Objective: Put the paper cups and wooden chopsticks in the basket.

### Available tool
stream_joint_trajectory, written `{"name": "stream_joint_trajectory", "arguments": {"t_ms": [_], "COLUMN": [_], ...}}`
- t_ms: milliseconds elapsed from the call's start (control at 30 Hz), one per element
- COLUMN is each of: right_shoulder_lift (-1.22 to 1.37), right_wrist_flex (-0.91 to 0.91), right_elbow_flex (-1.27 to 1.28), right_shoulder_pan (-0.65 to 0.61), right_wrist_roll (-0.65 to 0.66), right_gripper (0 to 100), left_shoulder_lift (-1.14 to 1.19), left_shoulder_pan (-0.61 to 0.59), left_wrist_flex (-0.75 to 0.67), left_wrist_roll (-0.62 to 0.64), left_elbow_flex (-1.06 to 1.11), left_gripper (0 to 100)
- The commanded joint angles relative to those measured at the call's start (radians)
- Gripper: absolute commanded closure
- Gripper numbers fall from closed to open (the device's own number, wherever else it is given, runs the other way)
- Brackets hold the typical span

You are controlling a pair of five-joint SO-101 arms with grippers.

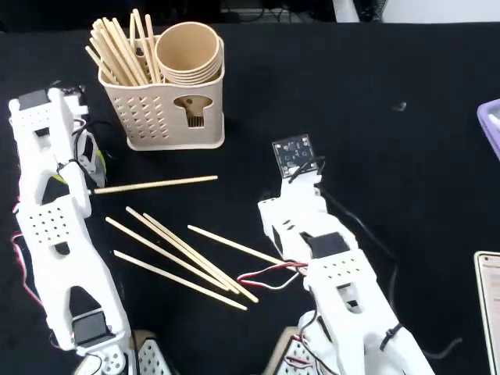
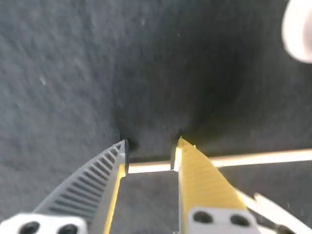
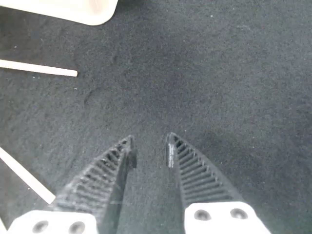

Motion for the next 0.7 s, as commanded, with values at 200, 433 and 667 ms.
{"name": "stream_joint_trajectory", "arguments": {"t_ms": [200,433,667], "right_shoulder_lift": [-0.042,-0.042,-0.041], "right_wrist_flex": [-0.023,-0.015,-0.015], "right_elbow_flex": [-0.019,-0.016,-0.016], "right_shoulder_pan": [0.014,0.014,0.014], "right_wrist_roll": [0.002,0.002,0.002], "right_gripper": [89.3,89.3,89.4], "left_shoulder_lift": [-0.529,-1.186,-1.562], "left_shoulder_pan": [0.027,-0.004,0.113], "left_wrist_flex": [-0.269,-0.608,-0.641], "left_wrist_roll": [-0.103,-0.084,-0.020], "left_elbow_flex": [0.769,1.313,1.569], "left_gripper": [82,82,81]}}
